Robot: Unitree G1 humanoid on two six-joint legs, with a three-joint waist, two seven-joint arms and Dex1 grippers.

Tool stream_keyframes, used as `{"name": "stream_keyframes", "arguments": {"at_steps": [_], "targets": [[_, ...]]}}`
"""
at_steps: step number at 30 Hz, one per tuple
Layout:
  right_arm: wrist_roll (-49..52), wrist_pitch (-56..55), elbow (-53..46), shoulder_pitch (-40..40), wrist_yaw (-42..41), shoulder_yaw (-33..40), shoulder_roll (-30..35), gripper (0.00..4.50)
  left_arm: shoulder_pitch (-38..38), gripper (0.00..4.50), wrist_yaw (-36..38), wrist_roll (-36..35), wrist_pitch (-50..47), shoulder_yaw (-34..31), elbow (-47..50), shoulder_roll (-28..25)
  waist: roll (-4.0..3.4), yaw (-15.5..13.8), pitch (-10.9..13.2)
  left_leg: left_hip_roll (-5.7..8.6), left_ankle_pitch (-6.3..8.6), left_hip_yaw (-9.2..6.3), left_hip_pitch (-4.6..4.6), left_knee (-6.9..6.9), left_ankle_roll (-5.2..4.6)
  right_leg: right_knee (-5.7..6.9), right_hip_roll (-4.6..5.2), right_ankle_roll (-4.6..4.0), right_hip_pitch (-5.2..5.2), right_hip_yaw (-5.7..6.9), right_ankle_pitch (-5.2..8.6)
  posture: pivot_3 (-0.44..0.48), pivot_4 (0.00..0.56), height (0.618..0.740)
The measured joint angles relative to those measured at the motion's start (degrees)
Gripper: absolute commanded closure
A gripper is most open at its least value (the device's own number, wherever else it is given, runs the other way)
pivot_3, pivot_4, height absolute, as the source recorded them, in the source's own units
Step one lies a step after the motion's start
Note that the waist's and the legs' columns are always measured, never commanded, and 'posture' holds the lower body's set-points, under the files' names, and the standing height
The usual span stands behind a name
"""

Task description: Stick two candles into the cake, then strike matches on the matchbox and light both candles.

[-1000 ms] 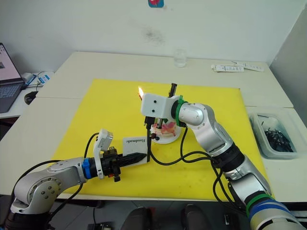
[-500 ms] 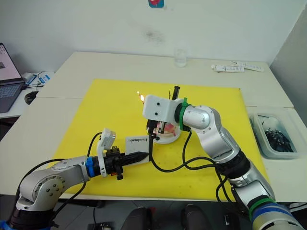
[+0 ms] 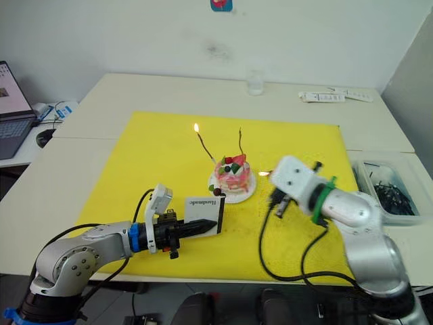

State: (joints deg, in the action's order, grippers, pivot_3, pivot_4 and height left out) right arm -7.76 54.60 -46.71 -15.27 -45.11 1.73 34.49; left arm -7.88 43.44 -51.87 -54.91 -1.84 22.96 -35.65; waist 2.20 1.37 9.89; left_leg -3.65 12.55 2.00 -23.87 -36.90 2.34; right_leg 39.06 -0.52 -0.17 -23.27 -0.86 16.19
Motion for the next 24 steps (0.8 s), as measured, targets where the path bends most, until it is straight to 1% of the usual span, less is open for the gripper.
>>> {"name": "stream_keyframes", "arguments": {"at_steps": [3, 5, 7, 10, 12, 15, 18, 21, 23, 24], "targets": [[0.6, 2.3, 1.9, 2.2, 1.4, 10.6, 2.1, 4.47, 0.2, 4.50, 0.0, 0.1, 0.0, 0.4, 0.0, 0.7, 0.00, 0.0, 0.0, 0.07, 0.00, 0.03, 0.02, -0.02, 0.00, 0.00, 0.00, 0.00, 0.01, -0.04, 0.00, 0.000, 0.150, 0.740], [1.0, 2.9, 5.8, 2.3, 3.1, 16.1, 2.5, 4.47, 0.2, 4.50, 0.0, 0.1, 0.0, 1.2, 0.0, 1.8, 0.00, 0.1, 0.0, 0.10, 0.00, 0.05, 0.04, -0.03, 0.00, 0.00, -0.01, 0.01, 0.03, -0.06, 0.00, 0.000, 0.150, 0.740], [1.3, 2.9, 11.0, 2.3, 5.6, 20.0, 2.4, 4.47, 0.3, 4.50, -0.3, 0.1, 0.0, 1.8, 0.0, 2.8, 0.01, 0.1, 0.0, 0.11, 0.00, 0.05, 0.03, -0.02, -0.01, 0.00, -0.06, 0.00, 0.03, -0.06, -0.01, 0.000, 0.150, 0.740], [2.3, 2.3, 17.3, 2.1, 9.4, 22.7, 1.2, 4.47, 0.3, 4.50, -0.7, 0.1, 0.0, 1.8, 0.1, 3.5, -0.01, 0.2, 0.0, 0.11, 0.00, 0.05, 0.04, -0.01, -0.01, -0.01, -0.21, 0.00, 0.01, -0.09, 0.00, 0.000, 0.150, 0.740], [3.1, 2.5, 24.0, -0.5, 13.0, 25.7, -0.6, 4.47, 0.6, 4.50, -1.7, 0.1, 0.0, 1.9, 0.5, 4.5, -0.06, 0.3, 0.0, 0.09, 0.00, 0.04, 0.04, 0.00, -0.01, 0.01, -0.26, 0.00, 0.00, -0.10, 0.00, 0.000, 0.150, 0.740], [4.3, 3.0, 29.7, -3.3, 17.0, 28.7, -1.6, 4.47, 1.2, 4.50, -2.7, 0.1, 0.0, 2.0, 1.8, 4.8, -0.12, 0.3, 0.0, 0.09, 0.00, 0.03, 0.03, 0.01, -0.01, 0.01, -0.28, 0.00, -0.01, -0.10, 0.00, 0.000, 0.150, 0.740], [4.9, 2.9, 34.7, -4.6, 20.3, 29.9, -1.8, 4.47, 1.9, 4.50, -3.7, 0.1, 0.0, 1.9, 2.2, 5.7, -0.13, 0.3, 0.0, 0.09, 0.00, 0.05, 0.02, 0.02, -0.01, -0.01, -0.29, 0.00, 0.00, -0.11, 0.00, 0.000, 0.150, 0.740], [6.2, 2.9, 38.0, -4.7, 22.7, 30.3, -2.5, 3.86, 2.5, 4.50, -4.5, 0.1, 0.0, 1.9, 2.3, 5.8, -0.16, 0.3, 0.0, 0.09, 0.00, 0.07, 0.02, 0.01, -0.01, 0.00, -0.29, 0.00, -0.01, -0.14, 0.00, 0.000, 0.150, 0.740], [7.1, 2.8, 38.6, -4.7, 24.0, 30.3, -2.8, 3.30, 2.6, 4.50, -4.9, 0.1, 0.0, 1.9, 2.5, 5.8, -0.21, 0.3, 0.0, 0.10, 0.00, 0.08, 0.02, 0.01, -0.01, 0.01, -0.30, 0.00, -0.01, -0.14, 0.00, 0.000, 0.150, 0.740], [7.5, 2.5, 38.6, -4.7, 24.4, 30.3, -2.8, 2.86, 2.6, 4.50, -5.2, 0.1, 0.0, 1.9, 2.5, 5.8, -0.24, 0.3, 0.0, 0.10, 0.00, 0.07, 0.03, 0.01, -0.01, 0.01, -0.31, 0.00, 0.00, -0.14, 0.00, 0.000, 0.150, 0.740]]}}
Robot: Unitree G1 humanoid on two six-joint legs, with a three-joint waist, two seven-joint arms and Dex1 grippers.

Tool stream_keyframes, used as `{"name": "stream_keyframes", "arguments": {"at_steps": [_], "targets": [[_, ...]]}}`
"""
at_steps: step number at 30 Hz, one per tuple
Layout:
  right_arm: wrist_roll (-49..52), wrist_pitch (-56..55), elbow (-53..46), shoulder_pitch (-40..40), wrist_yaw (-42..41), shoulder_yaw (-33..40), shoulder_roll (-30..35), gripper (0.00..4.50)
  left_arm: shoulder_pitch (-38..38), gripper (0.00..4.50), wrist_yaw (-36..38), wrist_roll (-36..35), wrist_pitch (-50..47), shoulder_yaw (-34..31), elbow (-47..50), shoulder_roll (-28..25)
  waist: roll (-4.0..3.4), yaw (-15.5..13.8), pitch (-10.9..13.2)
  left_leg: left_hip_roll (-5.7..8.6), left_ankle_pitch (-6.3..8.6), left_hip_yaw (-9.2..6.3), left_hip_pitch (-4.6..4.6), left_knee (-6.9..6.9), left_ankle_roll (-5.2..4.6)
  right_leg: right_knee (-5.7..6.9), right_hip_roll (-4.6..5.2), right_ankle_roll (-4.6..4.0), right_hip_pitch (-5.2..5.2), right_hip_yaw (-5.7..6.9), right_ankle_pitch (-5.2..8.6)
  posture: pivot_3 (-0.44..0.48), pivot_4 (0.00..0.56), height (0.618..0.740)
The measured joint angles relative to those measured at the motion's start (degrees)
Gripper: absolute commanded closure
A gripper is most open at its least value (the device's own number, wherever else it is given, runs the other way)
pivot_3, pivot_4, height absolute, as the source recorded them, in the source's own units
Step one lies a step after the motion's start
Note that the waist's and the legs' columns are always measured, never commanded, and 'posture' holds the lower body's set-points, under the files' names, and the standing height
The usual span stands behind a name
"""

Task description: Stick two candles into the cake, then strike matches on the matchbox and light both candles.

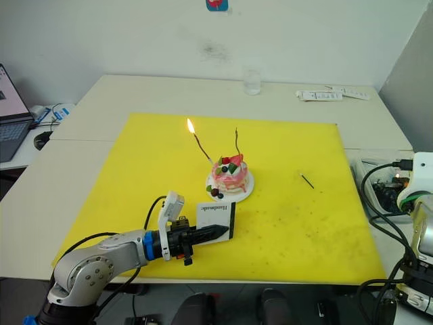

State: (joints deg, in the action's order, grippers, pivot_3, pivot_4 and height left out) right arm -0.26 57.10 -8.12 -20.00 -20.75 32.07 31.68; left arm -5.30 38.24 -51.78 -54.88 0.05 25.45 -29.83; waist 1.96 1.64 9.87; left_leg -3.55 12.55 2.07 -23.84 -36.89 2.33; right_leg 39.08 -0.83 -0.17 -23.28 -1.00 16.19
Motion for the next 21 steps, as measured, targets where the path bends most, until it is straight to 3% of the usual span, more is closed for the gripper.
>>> {"name": "stream_keyframes", "arguments": {"at_steps": [8, 15, 21], "targets": [[4.4, -1.0, -5.3, 0.5, 1.8, 0.6, 0.2, 0.03, -0.1, 4.50, -0.2, 0.0, 0.0, -0.1, 0.0, 0.0, -0.03, 0.0, 0.0, 0.00, 0.00, -0.01, -0.01, 0.00, 0.00, 0.00, -0.03, 0.01, 0.00, 0.01, 0.00, 0.000, 0.150, 0.740], [14.4, -7.8, -23.2, 6.0, -9.9, -3.3, 4.9, 0.03, -0.6, 4.50, 0.1, 0.1, 0.2, -0.3, -0.4, -0.1, -0.17, 0.0, 0.0, -0.07, 0.00, -0.11, 0.01, 0.02, 0.00, -0.02, -0.05, 0.01, 0.03, 0.10, 0.01, 0.000, 0.150, 0.740], [15.3, -18.2, -22.9, 13.8, -13.0, -13.6, 0.9, 0.03, -1.7, 4.50, 0.1, 0.1, 0.2, -0.3, -0.6, -0.1, -0.16, 0.0, 0.0, -0.02, 0.00, -0.05, 0.00, -0.04, 0.00, 0.00, -0.05, 0.01, 0.04, 0.05, 0.00, 0.000, 0.150, 0.740]]}}
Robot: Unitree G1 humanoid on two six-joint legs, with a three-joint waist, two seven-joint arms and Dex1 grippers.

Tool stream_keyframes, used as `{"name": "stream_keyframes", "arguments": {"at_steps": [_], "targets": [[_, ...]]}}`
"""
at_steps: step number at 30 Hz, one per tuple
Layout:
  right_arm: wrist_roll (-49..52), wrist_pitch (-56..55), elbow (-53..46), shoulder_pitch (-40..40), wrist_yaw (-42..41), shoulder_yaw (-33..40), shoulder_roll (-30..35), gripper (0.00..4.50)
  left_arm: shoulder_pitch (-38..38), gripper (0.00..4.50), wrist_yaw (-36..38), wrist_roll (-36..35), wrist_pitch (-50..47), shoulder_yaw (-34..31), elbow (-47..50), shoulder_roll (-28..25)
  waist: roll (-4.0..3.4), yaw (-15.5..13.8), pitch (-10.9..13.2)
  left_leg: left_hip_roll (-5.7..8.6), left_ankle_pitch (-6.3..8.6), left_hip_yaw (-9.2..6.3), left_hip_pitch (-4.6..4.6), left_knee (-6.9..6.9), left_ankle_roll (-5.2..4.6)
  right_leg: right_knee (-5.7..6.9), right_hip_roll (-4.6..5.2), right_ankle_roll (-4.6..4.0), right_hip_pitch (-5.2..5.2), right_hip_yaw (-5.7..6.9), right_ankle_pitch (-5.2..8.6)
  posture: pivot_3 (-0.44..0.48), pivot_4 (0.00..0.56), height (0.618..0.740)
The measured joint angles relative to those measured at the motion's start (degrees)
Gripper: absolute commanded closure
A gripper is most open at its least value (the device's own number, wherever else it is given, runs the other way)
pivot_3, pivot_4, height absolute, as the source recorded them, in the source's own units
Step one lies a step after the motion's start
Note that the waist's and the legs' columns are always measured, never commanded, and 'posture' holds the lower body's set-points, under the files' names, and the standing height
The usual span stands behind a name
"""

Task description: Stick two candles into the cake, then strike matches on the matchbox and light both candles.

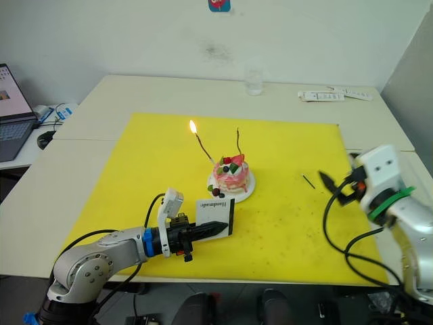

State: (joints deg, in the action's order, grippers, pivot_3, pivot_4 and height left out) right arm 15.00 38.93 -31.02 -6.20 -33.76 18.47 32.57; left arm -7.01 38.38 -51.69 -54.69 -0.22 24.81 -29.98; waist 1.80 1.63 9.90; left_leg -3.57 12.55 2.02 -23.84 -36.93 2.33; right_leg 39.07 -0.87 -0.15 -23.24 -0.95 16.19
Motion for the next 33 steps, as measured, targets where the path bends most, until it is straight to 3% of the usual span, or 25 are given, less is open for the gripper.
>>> {"name": "stream_keyframes", "arguments": {"at_steps": [8, 13, 18, 21, 31, 32, 33], "targets": [[-4.1, -11.1, 17.5, -4.0, 2.1, -8.7, -3.4, 0.03, -0.7, 4.50, -0.1, -0.1, -0.9, -0.4, 0.0, -0.9, 0.00, 0.1, 0.0, 0.02, 0.00, 0.10, 0.01, -0.03, 0.00, 0.00, 0.03, 0.06, 0.00, -0.08, -0.04, 0.000, 0.150, 0.740], [-5.0, -14.5, 30.0, -10.2, 2.9, -10.8, -5.0, 0.03, -0.7, 4.50, -0.3, -0.8, -1.4, -1.1, 0.1, -1.2, 0.00, 0.0, 0.0, 0.01, 0.00, 0.07, 0.00, 0.00, 0.00, -0.01, -0.02, 0.04, -0.01, -0.05, -0.03, 0.000, 0.150, 0.740], [-6.0, -16.5, 36.3, -13.1, 4.3, -11.1, -6.0, 0.03, -0.7, 4.50, -0.7, -1.5, -2.0, -1.7, 0.2, -1.3, 0.00, 0.0, 0.0, -0.01, 0.00, 0.06, -0.01, 0.02, 0.00, -0.01, -0.02, 0.03, -0.02, -0.04, -0.02, 0.000, 0.150, 0.740], [-6.8, -16.5, 37.0, -13.5, 4.9, -11.9, -6.1, 0.61, -0.7, 4.50, -1.3, -1.9, -2.4, -1.7, 0.3, -1.3, 0.00, 0.0, 0.0, -0.02, 0.00, 0.07, -0.01, 0.01, 0.00, 0.00, 0.00, 0.03, -0.02, -0.06, -0.03, 0.000, 0.150, 0.740], [-7.0, -10.7, 32.4, -13.0, 6.1, -14.6, -6.9, 4.16, -0.7, 4.50, -1.2, -2.1, -2.3, -1.7, 0.4, -1.5, -0.01, 0.0, 0.0, -0.02, 0.00, 0.07, 0.01, -0.04, 0.00, 0.04, 0.04, 0.06, 0.02, -0.07, -0.05, 0.000, 0.150, 0.740], [-6.9, -10.2, 31.8, -12.9, 6.3, -14.5, -6.9, 4.45, -0.7, 4.50, -1.2, -2.1, -2.3, -1.7, 0.4, -1.5, -0.01, 0.0, 0.0, -0.02, 0.00, 0.07, 0.01, -0.04, 0.00, 0.03, 0.05, 0.06, 0.02, -0.07, -0.05, 0.000, 0.150, 0.740], [-6.9, -9.7, 31.4, -12.8, 6.5, -14.5, -6.9, 4.45, -0.7, 4.50, -1.2, -2.0, -2.2, -1.7, 0.4, -1.5, -0.01, 0.0, 0.0, -0.01, 0.00, 0.08, 0.00, -0.04, 0.00, 0.02, 0.05, 0.06, 0.02, -0.08, -0.05, 0.000, 0.150, 0.740]]}}
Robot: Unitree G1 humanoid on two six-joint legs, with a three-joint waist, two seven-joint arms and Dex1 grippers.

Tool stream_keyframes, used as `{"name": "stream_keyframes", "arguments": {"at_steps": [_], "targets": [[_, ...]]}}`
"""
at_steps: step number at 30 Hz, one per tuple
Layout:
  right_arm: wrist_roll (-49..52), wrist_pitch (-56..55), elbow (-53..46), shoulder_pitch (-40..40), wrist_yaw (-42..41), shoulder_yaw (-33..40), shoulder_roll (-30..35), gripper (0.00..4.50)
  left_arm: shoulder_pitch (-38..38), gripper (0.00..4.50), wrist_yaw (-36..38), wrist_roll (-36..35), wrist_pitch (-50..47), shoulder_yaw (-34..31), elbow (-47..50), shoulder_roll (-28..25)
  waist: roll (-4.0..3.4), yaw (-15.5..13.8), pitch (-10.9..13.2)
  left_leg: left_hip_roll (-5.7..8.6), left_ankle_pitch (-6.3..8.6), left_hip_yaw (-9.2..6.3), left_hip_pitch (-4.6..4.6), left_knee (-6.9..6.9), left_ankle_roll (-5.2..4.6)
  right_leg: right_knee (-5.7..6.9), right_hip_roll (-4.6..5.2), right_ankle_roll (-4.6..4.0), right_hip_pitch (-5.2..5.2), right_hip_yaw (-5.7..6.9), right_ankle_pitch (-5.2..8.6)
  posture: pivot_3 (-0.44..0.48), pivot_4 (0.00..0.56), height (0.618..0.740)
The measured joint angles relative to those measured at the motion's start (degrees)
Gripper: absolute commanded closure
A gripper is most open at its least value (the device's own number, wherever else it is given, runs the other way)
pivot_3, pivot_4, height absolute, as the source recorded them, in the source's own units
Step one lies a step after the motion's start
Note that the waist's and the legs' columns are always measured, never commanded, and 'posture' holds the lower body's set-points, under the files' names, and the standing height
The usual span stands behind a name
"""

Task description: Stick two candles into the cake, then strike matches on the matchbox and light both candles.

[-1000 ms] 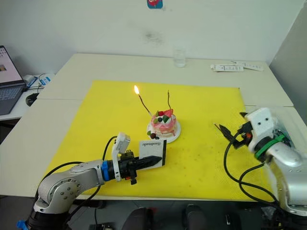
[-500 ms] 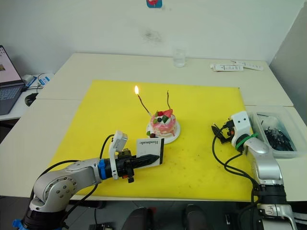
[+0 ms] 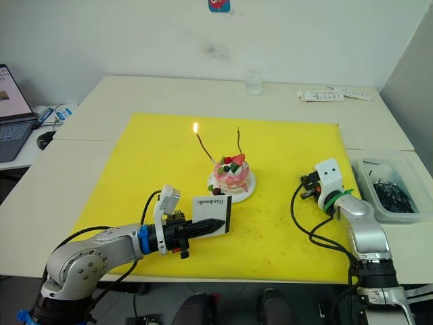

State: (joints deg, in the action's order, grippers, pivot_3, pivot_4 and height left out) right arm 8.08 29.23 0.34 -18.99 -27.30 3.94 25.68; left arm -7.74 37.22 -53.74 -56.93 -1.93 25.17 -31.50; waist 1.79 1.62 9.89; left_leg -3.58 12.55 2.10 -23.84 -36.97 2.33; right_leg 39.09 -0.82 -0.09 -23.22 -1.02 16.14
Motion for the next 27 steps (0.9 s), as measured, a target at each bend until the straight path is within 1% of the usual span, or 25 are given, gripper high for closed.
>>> {"name": "stream_keyframes", "arguments": {"at_steps": [4, 6, 9, 12, 15, 17, 22, 27], "targets": [[1.2, 2.9, -3.3, 1.6, 0.3, 0.9, -0.1, 4.45, 0.0, 4.50, 0.6, 0.2, 0.1, 0.0, 0.0, 0.0, 0.00, -0.1, 0.0, 0.00, 0.00, -0.02, -0.01, 0.02, 0.00, -0.01, 0.00, 0.00, 0.00, 0.03, 0.01, 0.000, 0.150, 0.740], [2.3, 5.4, -7.1, 3.5, 0.3, 1.6, 0.0, 4.45, 0.0, 4.50, 0.8, 0.2, 0.2, 0.0, 0.0, -0.1, 0.00, -0.1, 0.0, -0.01, 0.00, -0.05, -0.02, 0.06, 0.00, -0.01, -0.01, 0.00, -0.02, 0.05, 0.02, 0.000, 0.150, 0.740], [5.3, 11.1, -16.2, 7.4, -0.1, 1.9, 0.4, 4.45, 0.0, 4.50, 1.0, 0.3, 0.2, 0.0, -0.1, -0.2, 0.00, -0.1, 0.0, -0.04, 0.00, -0.06, -0.03, 0.08, 0.00, -0.03, 0.00, 0.00, -0.04, 0.06, 0.02, 0.000, 0.150, 0.740], [9.2, 17.6, -27.9, 11.4, 0.0, 3.4, 1.0, 4.45, -0.1, 4.50, 1.0, 0.4, 0.2, 0.0, -0.3, -0.3, -0.01, -0.1, 0.0, -0.06, 0.01, -0.09, -0.03, 0.09, 0.01, -0.02, 0.00, 0.00, -0.05, 0.09, 0.02, 0.000, 0.150, 0.740], [11.5, 22.2, -36.8, 14.7, 1.2, 4.2, 1.2, 4.45, -0.3, 4.50, 1.1, 0.4, 0.2, 0.0, -0.3, -0.3, 0.00, -0.1, 0.0, -0.06, 0.00, -0.12, 0.02, 0.07, 0.00, 0.00, 0.00, 0.00, -0.03, 0.11, 0.02, 0.000, 0.150, 0.740], [11.6, 24.2, -42.4, 18.9, 3.2, 3.2, 0.3, 4.45, -0.7, 4.50, 1.2, 0.4, 0.1, 0.1, -0.5, -0.3, 0.01, -0.1, 0.0, -0.06, 0.00, -0.14, 0.01, 0.07, 0.00, 0.00, 0.00, -0.01, -0.02, 0.13, 0.02, 0.000, 0.150, 0.740], [10.5, 25.0, -44.6, 22.3, 7.7, -2.1, -3.1, 4.45, -2.2, 4.50, 1.4, 0.5, 0.1, 0.5, -1.0, -0.3, 0.03, 0.1, 0.0, -0.05, 0.00, -0.09, 0.02, 0.02, 0.00, 0.00, 0.00, -0.02, -0.03, 0.05, -0.01, 0.000, 0.150, 0.740], [6.3, 19.7, -40.8, 23.4, 11.8, -6.7, -6.1, 4.45, -2.8, 4.50, 2.1, 0.5, -0.2, 1.5, -1.1, -0.3, 0.04, 0.0, 0.0, -0.02, 0.00, -0.09, -0.02, 0.03, 0.00, -0.04, 0.00, -0.02, -0.04, 0.06, 0.00, 0.000, 0.150, 0.740]]}}
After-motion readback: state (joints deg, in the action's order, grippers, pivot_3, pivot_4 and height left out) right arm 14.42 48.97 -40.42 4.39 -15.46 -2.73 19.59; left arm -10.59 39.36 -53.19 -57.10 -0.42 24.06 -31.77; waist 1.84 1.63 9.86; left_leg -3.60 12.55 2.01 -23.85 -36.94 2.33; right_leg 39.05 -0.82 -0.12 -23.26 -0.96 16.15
